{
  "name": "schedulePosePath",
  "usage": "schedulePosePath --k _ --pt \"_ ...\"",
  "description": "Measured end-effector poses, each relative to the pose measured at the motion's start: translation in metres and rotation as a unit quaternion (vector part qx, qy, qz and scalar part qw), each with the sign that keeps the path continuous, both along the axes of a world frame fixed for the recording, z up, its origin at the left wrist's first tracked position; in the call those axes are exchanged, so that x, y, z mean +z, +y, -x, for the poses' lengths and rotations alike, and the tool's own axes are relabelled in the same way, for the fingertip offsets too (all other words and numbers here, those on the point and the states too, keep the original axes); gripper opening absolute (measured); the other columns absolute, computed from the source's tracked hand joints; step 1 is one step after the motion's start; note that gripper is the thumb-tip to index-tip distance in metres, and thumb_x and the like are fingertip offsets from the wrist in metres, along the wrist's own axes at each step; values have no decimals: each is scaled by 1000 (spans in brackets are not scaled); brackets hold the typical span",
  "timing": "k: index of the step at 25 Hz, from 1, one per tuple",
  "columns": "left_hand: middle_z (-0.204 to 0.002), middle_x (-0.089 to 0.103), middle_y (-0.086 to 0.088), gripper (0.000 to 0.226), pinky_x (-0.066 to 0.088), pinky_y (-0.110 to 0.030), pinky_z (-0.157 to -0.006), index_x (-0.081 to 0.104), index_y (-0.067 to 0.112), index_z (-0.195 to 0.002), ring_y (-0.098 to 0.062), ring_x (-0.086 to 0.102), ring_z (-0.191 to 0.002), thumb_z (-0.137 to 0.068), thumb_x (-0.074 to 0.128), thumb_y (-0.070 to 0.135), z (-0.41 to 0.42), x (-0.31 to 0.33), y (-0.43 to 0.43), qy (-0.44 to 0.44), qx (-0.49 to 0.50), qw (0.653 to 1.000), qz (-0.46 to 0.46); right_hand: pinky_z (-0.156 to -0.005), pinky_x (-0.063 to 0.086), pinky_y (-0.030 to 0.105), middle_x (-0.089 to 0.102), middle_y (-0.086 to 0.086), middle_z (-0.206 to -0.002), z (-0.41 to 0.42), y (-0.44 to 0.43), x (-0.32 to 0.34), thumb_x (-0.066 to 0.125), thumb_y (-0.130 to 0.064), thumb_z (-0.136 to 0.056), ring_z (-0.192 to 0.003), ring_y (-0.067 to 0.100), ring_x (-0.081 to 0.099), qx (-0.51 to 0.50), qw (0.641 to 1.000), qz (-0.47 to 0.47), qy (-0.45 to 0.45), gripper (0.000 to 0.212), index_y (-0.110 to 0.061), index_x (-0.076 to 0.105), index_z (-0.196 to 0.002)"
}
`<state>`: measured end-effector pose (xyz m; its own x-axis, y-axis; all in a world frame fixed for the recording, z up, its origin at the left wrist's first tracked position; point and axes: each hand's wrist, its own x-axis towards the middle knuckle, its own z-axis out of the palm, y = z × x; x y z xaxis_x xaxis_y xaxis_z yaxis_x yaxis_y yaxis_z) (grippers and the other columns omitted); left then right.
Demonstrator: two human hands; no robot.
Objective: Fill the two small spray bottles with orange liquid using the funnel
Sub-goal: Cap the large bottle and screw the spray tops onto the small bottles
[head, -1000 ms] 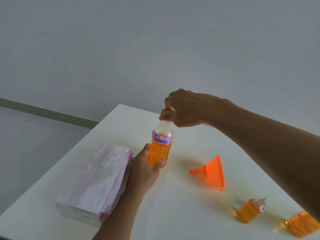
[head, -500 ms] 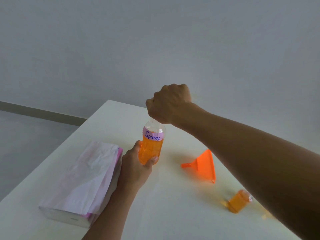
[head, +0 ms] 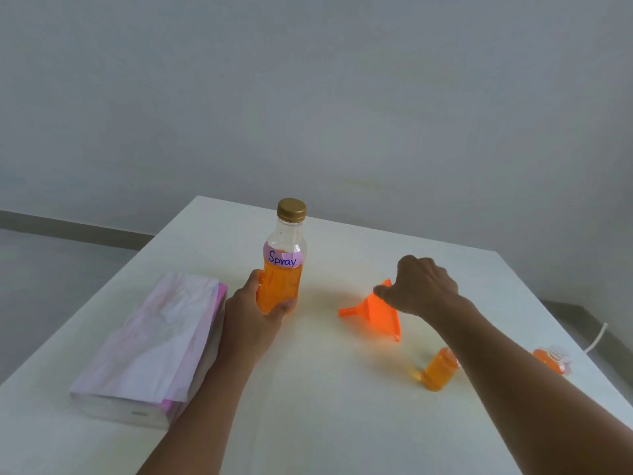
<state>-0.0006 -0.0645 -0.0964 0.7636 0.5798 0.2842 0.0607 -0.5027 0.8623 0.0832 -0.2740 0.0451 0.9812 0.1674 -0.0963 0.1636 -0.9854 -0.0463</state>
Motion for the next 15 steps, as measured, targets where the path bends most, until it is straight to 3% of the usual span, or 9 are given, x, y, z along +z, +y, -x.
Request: schedulePosePath --k 3,5,7,9,11,15 --pt "-109 66 2 58 47 -25 -78 54 20 -125 -19 63 -94 -79 75 49 2 3 -2 -1 -2 1000 -1 -63 40 30 53 9 -91 -11 3 -18 69 -34 -91 -80 32 52 17 998 -57 9 40 -13 42 -70" --pt "-110 67 2 57 51 -28 -81 54 21 -124 -20 64 -96 -79 75 48 1 3 -1 -15 -15 1000 10 -55 35 28 54 7 -83 -23 12 -20 67 -26 -94 -75 31 55 63 993 -98 0 34 -14 48 -68" --pt "-112 66 1 56 54 -30 -85 54 18 -125 -19 63 -97 -80 76 43 0 2 -1 -29 -25 999 22 -54 36 28 57 3 -83 -35 24 -19 59 -14 -98 -79 29 59 140 985 -101 -2 19 -17 62 -79" --pt "-111 65 1 54 52 -20 -82 55 15 -125 -15 61 -94 -81 77 36 -1 2 -1 -39 -26 999 22 -57 41 28 60 -1 -85 -45 33 -16 50 -4 -98 -81 23 59 207 975 -84 13 25 -17 72 -98" --pt "-110 66 3 53 45 -8 -74 55 17 -125 -14 62 -93 -82 76 39 -1 2 0 -36 -23 999 5 -67 48 31 64 -2 -92 -53 36 -17 46 -1 -97 -86 22 60 231 970 -74 28 35 -19 74 -107" --pt "-110 67 4 53 43 -4 -71 54 20 -124 -13 63 -92 -81 74 44 -1 -1 2 -14 -21 1000 -5 -78 54 37 70 3 -106 -64 36 -29 47 1 -97 -96 24 63 231 967 -104 10 36 -18 74 -111"
